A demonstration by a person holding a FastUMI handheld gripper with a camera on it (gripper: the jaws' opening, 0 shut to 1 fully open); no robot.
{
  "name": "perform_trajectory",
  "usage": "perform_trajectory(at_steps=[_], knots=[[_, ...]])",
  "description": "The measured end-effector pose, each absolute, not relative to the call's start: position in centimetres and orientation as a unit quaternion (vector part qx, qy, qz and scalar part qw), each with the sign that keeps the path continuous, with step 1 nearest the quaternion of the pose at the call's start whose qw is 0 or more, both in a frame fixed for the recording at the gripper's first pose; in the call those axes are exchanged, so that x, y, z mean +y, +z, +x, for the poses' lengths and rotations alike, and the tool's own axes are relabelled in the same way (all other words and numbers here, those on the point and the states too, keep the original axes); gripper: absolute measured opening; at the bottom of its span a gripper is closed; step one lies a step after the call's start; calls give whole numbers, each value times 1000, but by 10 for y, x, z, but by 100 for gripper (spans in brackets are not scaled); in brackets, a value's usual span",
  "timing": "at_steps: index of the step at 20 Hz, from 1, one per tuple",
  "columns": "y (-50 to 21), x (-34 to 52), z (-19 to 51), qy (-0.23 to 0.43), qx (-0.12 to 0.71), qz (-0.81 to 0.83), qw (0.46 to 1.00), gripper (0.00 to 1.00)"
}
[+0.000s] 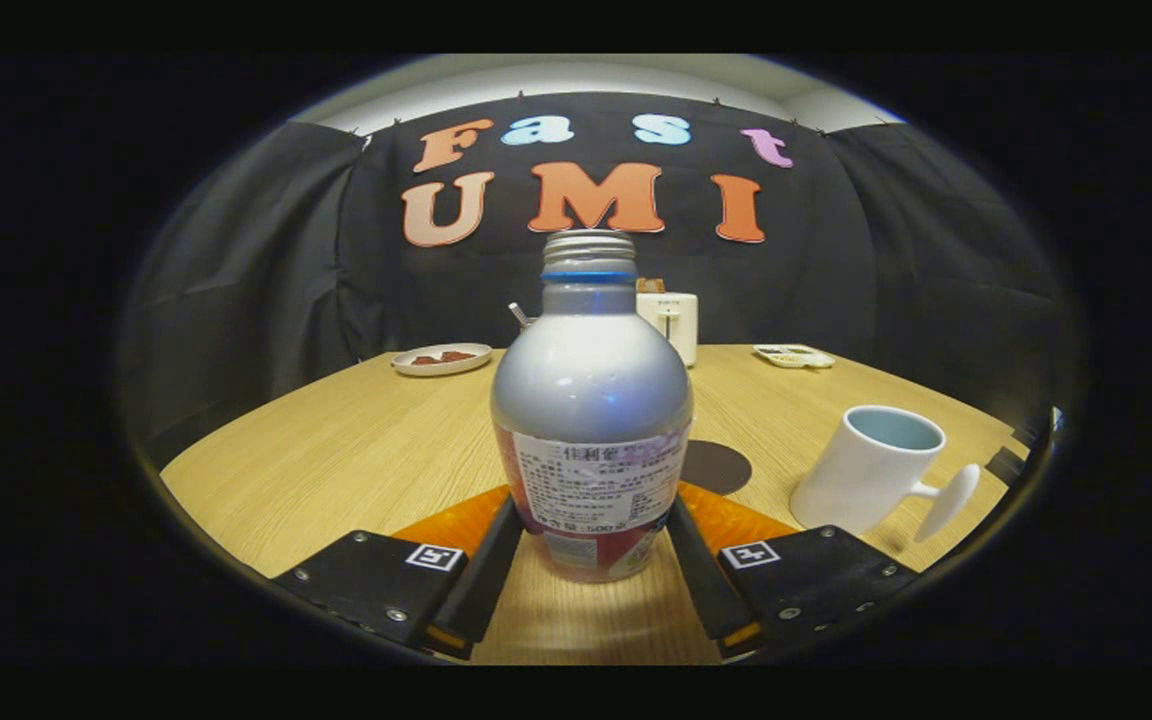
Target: Take the bottle from table, then pour the juice into the cup, finally place the bottle on the coaster
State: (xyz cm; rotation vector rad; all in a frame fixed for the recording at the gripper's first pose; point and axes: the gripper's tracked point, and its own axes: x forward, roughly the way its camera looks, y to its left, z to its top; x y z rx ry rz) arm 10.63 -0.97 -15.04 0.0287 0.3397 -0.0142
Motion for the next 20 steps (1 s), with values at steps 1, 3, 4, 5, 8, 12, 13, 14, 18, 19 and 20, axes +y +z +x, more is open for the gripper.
perform_trajectory(at_steps=[1,3,4,5,8,12,13,14,18,19,20], knots=[[-151,-11,106,-11,175,13,984,78],[-152,-15,103,-21,189,16,982,78],[-149,-17,100,-23,192,25,981,78],[-146,-17,98,-24,193,35,980,78],[-135,-17,96,-21,184,77,980,76],[-119,-19,94,-22,169,138,976,75],[-116,-22,94,-25,169,155,973,75],[-112,-24,93,-28,166,173,971,75],[-102,-31,95,-32,162,251,954,72],[-99,-33,97,-34,159,271,949,72],[-95,-34,96,-36,156,290,944,72]])
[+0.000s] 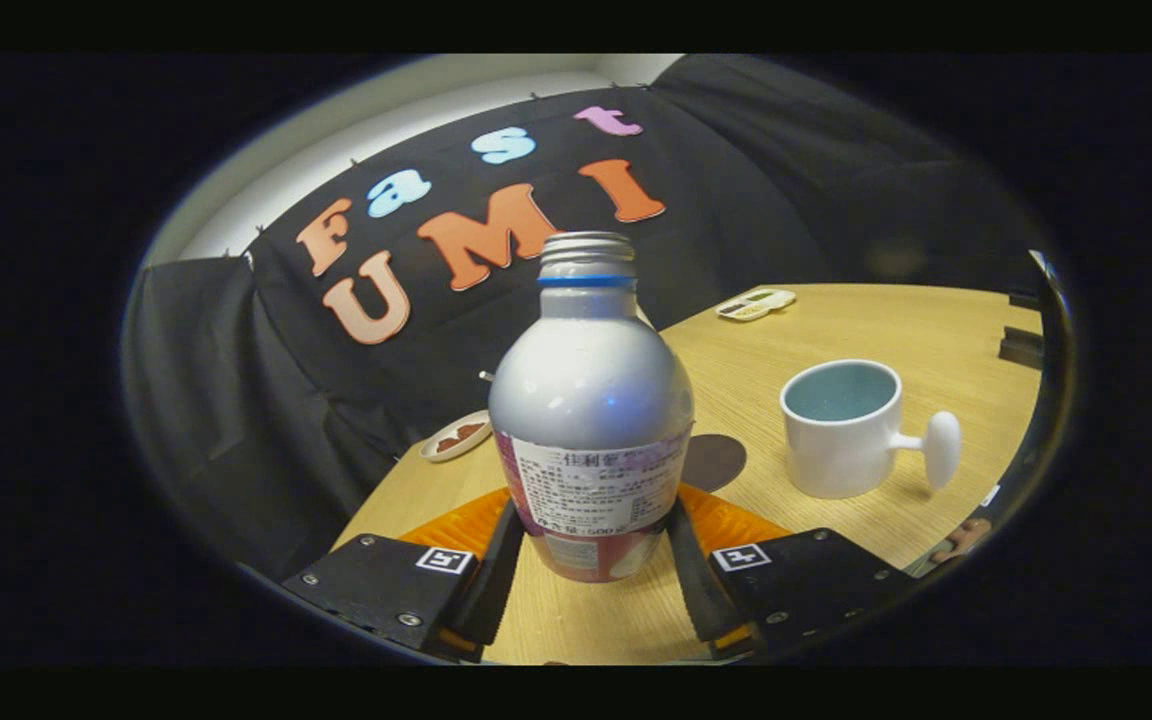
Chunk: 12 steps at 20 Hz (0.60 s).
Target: Take the bottle from table, then pour the juice into the cup, finally place the bottle on the coaster
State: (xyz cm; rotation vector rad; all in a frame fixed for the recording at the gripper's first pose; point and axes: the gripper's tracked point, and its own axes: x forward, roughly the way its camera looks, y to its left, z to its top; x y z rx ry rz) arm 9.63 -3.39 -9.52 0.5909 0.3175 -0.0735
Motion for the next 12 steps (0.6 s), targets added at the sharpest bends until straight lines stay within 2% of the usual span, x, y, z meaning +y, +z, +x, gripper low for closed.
perform_trajectory(at_steps=[12], knots=[[-74,-38,117,-61,143,482,862,72]])
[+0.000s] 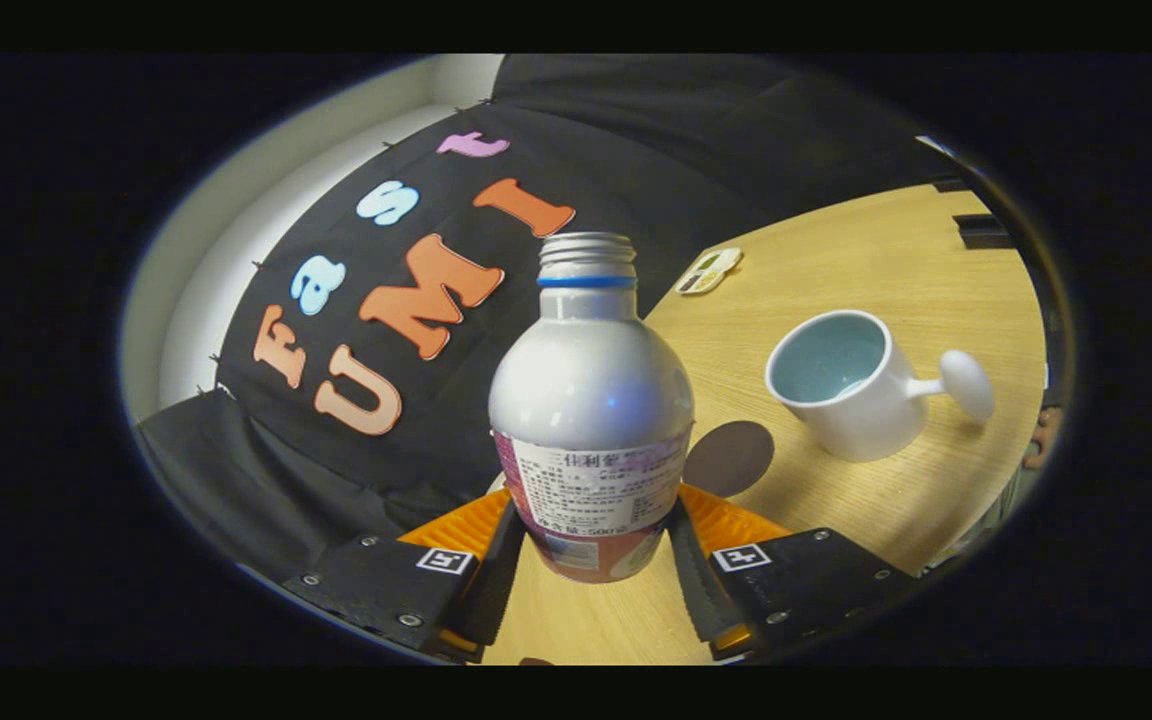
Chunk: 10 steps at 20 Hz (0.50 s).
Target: Take the bottle from table, then pour the juice into the cup, finally place the bottle on the coaster
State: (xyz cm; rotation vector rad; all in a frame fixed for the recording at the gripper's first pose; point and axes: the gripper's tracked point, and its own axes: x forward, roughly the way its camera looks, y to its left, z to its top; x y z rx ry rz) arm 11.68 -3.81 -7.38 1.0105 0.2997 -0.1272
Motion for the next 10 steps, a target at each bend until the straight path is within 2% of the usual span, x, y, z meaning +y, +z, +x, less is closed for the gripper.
perform_trajectory(at_steps=[10], knots=[[-69,-39,130,-78,139,588,793,72]])
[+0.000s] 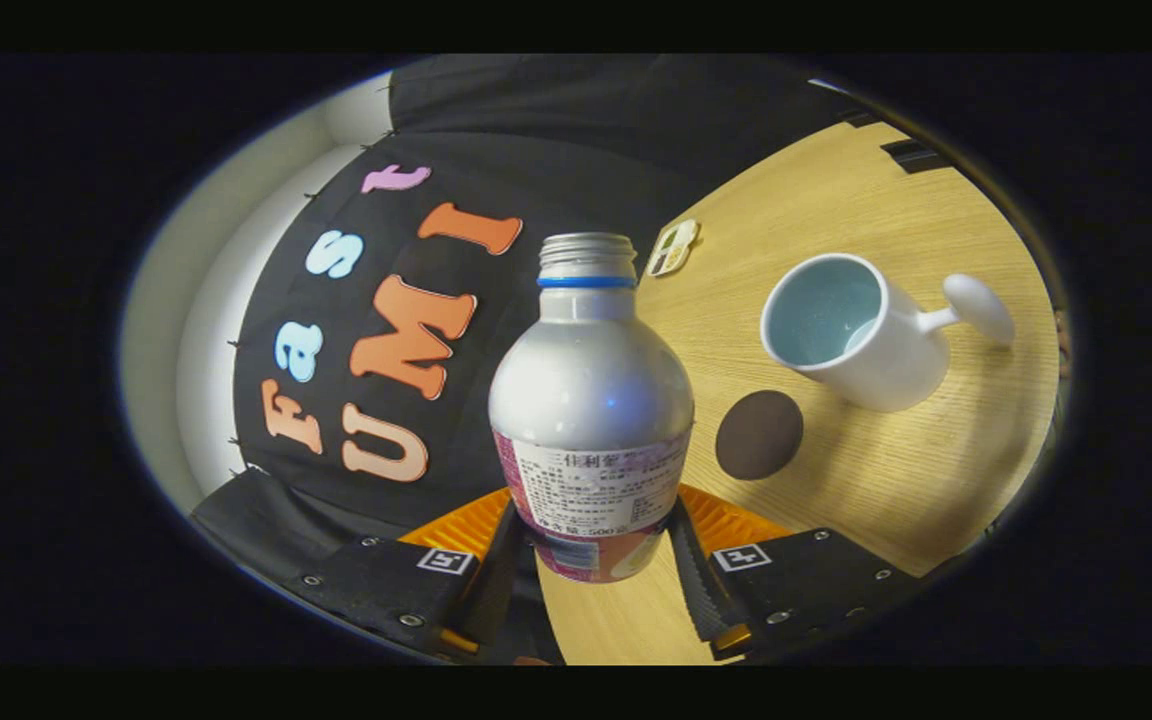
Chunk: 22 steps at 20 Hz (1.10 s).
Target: Take the bottle from table, then pour the juice into the cup, finally place the bottle on the coaster
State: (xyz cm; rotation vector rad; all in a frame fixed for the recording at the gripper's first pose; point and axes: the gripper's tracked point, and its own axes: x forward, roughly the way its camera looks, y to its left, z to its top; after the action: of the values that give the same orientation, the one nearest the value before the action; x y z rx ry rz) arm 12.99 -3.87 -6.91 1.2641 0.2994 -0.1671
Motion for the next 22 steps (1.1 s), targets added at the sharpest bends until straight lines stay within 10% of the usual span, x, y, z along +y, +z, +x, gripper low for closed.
perform_trajectory(at_steps=[22], knots=[[-66,-37,139,-92,155,717,673,72]])
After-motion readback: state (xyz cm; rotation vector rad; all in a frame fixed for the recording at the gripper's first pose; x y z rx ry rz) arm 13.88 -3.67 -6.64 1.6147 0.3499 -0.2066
